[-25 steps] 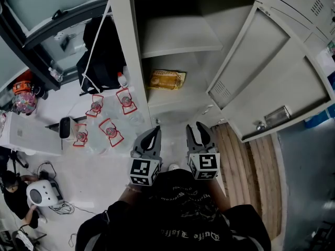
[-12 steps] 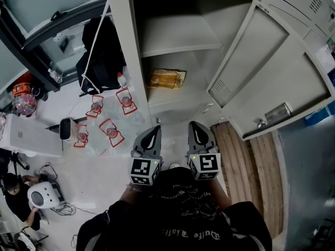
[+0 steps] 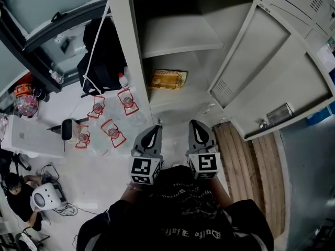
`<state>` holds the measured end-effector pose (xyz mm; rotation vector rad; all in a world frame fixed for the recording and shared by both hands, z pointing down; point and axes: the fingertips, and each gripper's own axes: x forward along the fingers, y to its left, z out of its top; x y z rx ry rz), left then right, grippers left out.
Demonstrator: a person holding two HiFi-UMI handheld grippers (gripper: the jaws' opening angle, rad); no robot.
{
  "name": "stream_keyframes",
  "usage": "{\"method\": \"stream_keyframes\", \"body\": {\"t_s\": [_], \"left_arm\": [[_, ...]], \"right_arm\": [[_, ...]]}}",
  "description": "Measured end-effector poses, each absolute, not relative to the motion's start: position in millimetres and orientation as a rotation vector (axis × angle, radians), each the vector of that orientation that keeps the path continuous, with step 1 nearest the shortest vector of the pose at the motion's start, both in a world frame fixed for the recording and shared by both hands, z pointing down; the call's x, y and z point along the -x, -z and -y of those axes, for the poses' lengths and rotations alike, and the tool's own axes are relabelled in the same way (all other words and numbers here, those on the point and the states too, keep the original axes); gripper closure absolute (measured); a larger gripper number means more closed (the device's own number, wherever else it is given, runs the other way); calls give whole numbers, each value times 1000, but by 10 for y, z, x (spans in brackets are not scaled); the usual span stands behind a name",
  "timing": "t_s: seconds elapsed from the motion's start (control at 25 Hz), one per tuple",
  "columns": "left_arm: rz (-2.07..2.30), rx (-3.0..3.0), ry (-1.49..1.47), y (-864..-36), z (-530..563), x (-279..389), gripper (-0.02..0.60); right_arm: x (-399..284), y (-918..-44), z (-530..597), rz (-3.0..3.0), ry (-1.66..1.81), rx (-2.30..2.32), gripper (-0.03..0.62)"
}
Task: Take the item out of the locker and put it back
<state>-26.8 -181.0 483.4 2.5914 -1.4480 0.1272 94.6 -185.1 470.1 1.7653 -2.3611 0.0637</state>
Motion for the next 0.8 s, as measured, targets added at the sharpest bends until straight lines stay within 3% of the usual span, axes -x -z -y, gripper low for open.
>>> {"method": "stream_keyframes", "body": {"t_s": [0.8], "left_arm": [[1482,-2590,-122,-4824,1959,341,574]], "right_arm": [[-853,-4704,2013,2390,-52,-1722,591]]}}
